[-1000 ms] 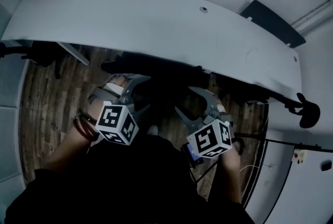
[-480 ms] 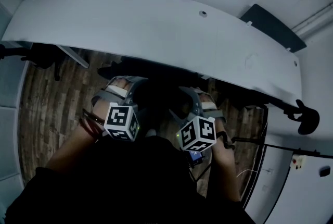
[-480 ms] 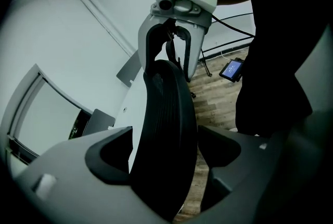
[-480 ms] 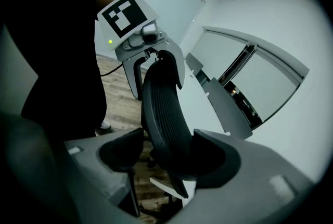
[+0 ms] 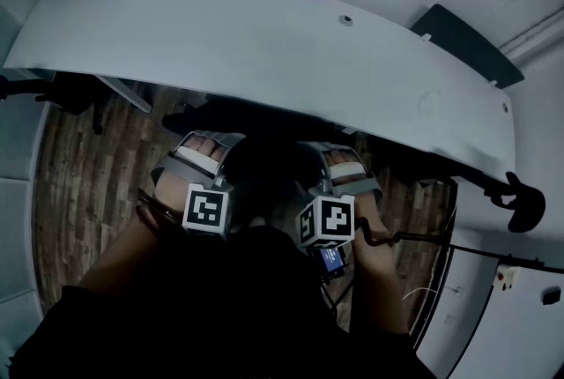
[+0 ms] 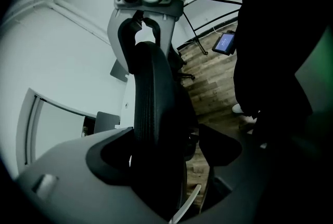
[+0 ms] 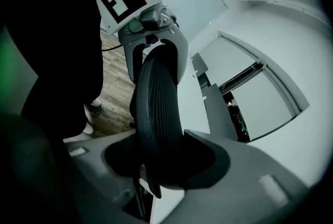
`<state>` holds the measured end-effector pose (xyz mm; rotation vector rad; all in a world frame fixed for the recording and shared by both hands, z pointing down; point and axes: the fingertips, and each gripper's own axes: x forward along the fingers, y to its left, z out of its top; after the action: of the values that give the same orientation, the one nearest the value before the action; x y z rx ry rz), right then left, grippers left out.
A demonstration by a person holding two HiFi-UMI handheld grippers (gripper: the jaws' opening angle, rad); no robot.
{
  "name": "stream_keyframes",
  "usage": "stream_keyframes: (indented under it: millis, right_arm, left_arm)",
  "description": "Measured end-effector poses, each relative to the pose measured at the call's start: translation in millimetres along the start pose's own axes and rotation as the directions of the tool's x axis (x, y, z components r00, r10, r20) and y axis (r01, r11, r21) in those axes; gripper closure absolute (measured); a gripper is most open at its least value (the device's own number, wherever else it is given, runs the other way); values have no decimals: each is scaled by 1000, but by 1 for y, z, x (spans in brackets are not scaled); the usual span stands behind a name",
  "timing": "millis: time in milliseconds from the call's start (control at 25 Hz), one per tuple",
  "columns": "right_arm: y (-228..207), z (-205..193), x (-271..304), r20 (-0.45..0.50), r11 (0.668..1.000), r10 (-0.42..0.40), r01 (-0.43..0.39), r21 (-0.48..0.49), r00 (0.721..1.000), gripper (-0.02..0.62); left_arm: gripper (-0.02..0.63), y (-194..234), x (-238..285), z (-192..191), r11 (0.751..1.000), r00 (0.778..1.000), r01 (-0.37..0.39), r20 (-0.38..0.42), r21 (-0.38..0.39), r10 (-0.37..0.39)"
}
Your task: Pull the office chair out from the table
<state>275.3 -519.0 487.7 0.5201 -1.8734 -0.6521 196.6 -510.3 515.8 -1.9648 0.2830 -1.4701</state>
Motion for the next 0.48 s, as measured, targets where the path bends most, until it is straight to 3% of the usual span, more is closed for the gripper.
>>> stream_keyframes:
  millis: [160, 280, 400, 480]
  right_arm:
    - [6, 1, 0, 0, 997, 16, -16, -69, 1000, 417]
    - [13, 3, 0, -6, 994, 23, -24, -102, 1000, 430]
    - [25, 5, -4, -19, 992, 14, -17, -122, 1000, 434]
    - [33, 10, -6, -27, 991, -1, -3, -132, 1000, 434]
  left_arm:
    - [230, -6, -1, -2, 1000, 1000, 25, -14, 14, -25]
    - [242, -9, -3, -4, 1000, 1000, 1, -11, 29, -1]
    - [364, -9, -8, -4, 997, 998, -67, -4, 43, 67]
    - [383, -12, -12, -7, 995, 996, -84, -5, 47, 84]
